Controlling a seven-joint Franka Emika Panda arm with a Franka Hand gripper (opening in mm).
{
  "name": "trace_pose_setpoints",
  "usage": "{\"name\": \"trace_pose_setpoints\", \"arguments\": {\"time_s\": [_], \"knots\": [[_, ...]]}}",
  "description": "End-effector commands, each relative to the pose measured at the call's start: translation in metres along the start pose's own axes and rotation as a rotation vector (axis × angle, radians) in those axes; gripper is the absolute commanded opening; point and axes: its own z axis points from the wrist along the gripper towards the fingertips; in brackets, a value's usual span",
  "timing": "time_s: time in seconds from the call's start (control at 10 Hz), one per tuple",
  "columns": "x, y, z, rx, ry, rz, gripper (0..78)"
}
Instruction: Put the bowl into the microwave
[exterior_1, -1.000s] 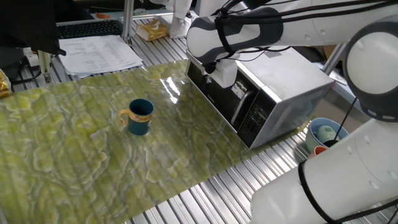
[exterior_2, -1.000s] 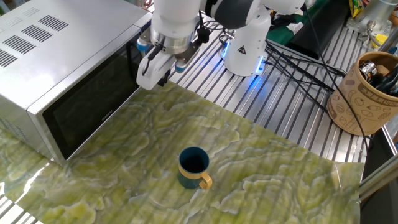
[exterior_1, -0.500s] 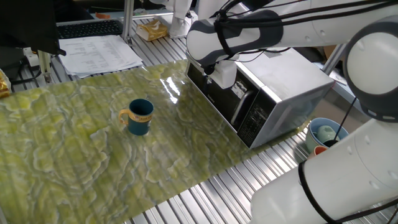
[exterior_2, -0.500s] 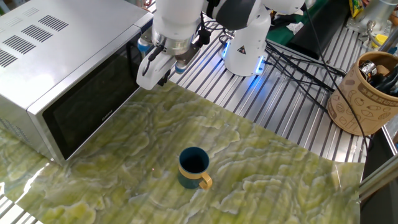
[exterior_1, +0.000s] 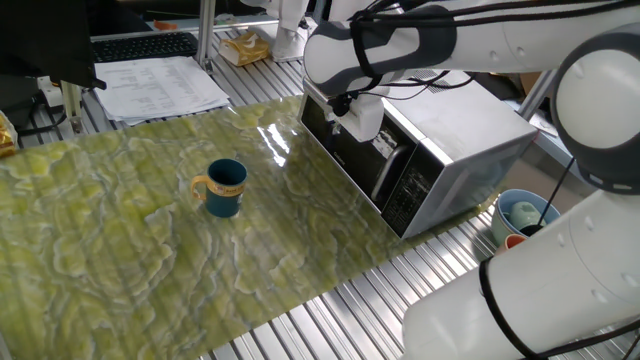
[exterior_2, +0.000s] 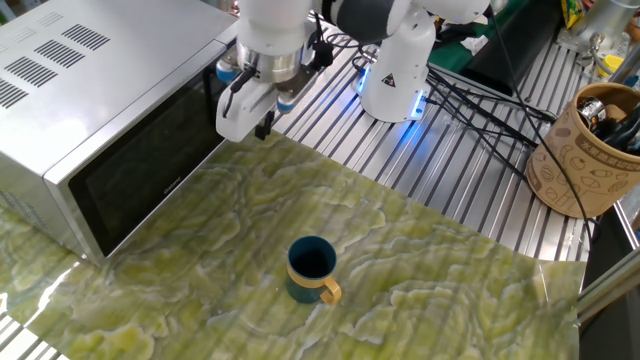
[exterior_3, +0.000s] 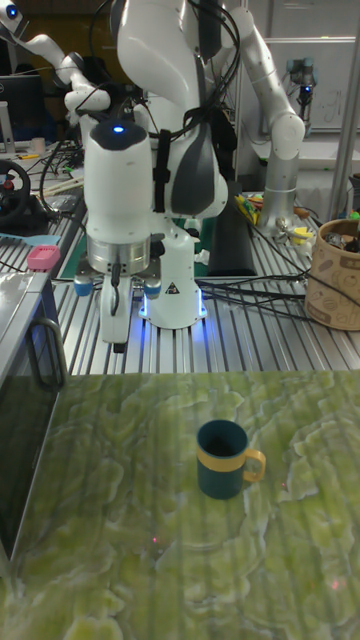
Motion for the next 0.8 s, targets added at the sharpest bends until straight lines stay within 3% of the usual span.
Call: {"name": "trace_pose_setpoints", "arguments": {"time_s": [0.1,0.5,0.8], "knots": [[0.000,0.001,-0.001,0.037,-0.055,0.051,0.0],[-0.010,-0.004,0.009,0.034,-0.057,0.078,0.0],[-0.035,-0.024,0.007,0.021,-0.015,0.038,0.0]]}}
